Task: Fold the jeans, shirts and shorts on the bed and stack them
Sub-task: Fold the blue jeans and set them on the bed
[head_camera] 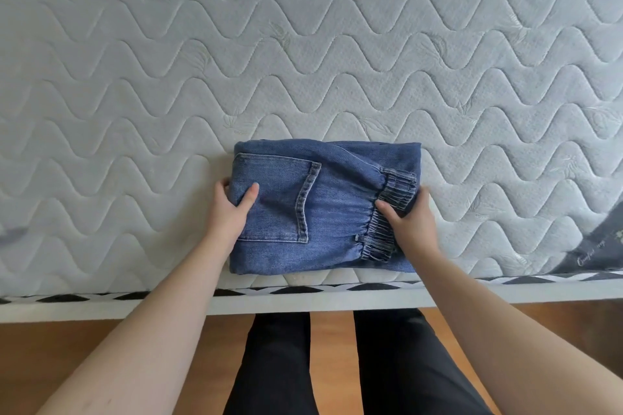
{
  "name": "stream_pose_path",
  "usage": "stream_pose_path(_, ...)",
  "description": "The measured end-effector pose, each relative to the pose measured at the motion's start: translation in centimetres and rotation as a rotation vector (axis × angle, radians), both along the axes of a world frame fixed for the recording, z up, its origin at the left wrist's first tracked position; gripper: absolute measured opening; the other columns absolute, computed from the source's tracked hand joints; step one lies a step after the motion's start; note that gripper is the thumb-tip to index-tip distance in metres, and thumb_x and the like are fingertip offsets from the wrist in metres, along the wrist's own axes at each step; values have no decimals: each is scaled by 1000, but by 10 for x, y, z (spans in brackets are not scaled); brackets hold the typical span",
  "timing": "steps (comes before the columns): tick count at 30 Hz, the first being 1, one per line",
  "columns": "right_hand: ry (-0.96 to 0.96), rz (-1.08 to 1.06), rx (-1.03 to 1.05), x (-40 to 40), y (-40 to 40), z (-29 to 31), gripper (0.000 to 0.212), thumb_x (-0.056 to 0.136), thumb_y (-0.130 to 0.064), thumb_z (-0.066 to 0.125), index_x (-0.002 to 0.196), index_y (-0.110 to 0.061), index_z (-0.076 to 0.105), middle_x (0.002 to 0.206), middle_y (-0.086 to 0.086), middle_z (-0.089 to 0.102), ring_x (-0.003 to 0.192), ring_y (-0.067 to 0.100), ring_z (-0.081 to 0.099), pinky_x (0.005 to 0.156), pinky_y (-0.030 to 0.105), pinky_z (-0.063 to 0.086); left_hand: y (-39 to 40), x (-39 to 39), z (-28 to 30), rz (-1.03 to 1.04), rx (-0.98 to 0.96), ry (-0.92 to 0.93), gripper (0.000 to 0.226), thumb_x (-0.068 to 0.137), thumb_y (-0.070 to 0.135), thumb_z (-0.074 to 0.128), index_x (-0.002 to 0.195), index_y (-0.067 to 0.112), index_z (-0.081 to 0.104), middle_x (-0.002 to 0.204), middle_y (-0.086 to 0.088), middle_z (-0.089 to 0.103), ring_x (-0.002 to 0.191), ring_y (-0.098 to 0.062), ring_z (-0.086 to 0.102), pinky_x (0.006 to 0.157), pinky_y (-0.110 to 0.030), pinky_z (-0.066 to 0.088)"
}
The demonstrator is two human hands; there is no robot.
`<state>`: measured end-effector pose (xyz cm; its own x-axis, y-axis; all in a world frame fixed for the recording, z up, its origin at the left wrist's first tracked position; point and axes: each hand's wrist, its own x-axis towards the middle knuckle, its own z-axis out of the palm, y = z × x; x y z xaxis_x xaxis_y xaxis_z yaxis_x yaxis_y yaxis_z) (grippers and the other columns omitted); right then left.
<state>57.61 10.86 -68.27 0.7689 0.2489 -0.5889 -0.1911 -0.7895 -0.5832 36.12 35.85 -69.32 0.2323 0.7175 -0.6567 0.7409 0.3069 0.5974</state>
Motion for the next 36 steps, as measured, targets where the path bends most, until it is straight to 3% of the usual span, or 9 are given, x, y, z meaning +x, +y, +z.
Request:
stream_pose_path(4, -288, 128, -86, -4, -2, 9, 95, 78, -54, 73, 151, -24, 20, 146, 7, 35, 137, 23, 33, 115, 44, 26, 2, 1, 17, -254, 407, 5, 57, 94, 43, 59, 140, 13, 41, 133, -8, 54, 120, -23, 51, 101, -35, 41)
stream_pose_path(7, -555, 449, 1, 0, 15, 19, 77, 88, -48, 63, 152, -25, 27, 149, 3, 37, 138, 22, 32, 113, 42, 22, 12, 22, 29, -580, 849, -92, 42, 97, 28, 56, 134, 10, 53, 131, -12, 56, 121, -28, 50, 103, -41, 39)
stream_pose_path(9, -689, 682, 69, 4, 36, 21, 66, 90, -41, 63, 148, -22, 39, 146, 2, 45, 134, 25, 39, 110, 43, 28, 15, 45, 32, -776, 938, -174, 41, 95, 25, 58, 132, 8, 58, 130, -11, 59, 120, -30, 54, 102, -43, 41)
stream_pose_path(12, -692, 908, 38, 7, 67, 17, 56, 87, -30, 69, 139, -18, 53, 135, 3, 58, 123, 29, 53, 103, 46, 37, 9, 77, 33, -1024, 906, -182, 46, 90, 24, 67, 133, 9, 60, 132, -8, 62, 123, -29, 56, 105, -45, 41)
stream_pose_path(15, -656, 914, -31, 10, 78, 14, 41, 87, -24, 70, 127, -16, 63, 114, 5, 67, 103, 33, 61, 89, 45, 45, 3, 93, 30, -1176, 796, -168, 49, 86, 21, 72, 132, 10, 60, 131, -6, 63, 124, -28, 55, 108, -44, 36)
stream_pose_path(19, -549, 851, -107, 16, 87, 12, 31, 94, -27, 61, 121, -12, 65, 107, 9, 67, 102, 34, 57, 89, 43, 42, 5, 99, 27, -1231, 754, -99, 53, 83, 24, 74, 133, 13, 59, 130, -4, 61, 122, -27, 54, 106, -43, 36)
stream_pose_path(24, -429, 598, -33, 28, 91, 17, 25, 95, -40, 57, 100, -21, 73, 93, 4, 72, 97, 26, 59, 91, 34, 30, 8, 106, 28, -1194, 784, -120, 26, 90, 29, 68, 109, 11, 71, 104, -4, 69, 102, -30, 61, 94, -42, 40)
stream_pose_path(29, -368, 496, -115, 34, 87, 18, 23, 94, -44, 57, 102, -25, 66, 99, -4, 70, 103, 24, 53, 90, 34, 26, 3, 125, 26, -1131, 635, 65, 30, 102, 39, 46, 99, 17, 66, 96, 2, 69, 99, -24, 57, 91, -38, 33)
stream_pose_path(36, -493, 447, -119, 28, 61, 15, 26, 92, -45, 60, 102, -23, 68, 104, -5, 66, 103, 25, 51, 90, 36, 29, -4, 135, 13, -976, 645, 117, 22, 91, 37, 64, 88, 17, 56, 81, 2, 60, 91, -25, 53, 80, -35, 31)
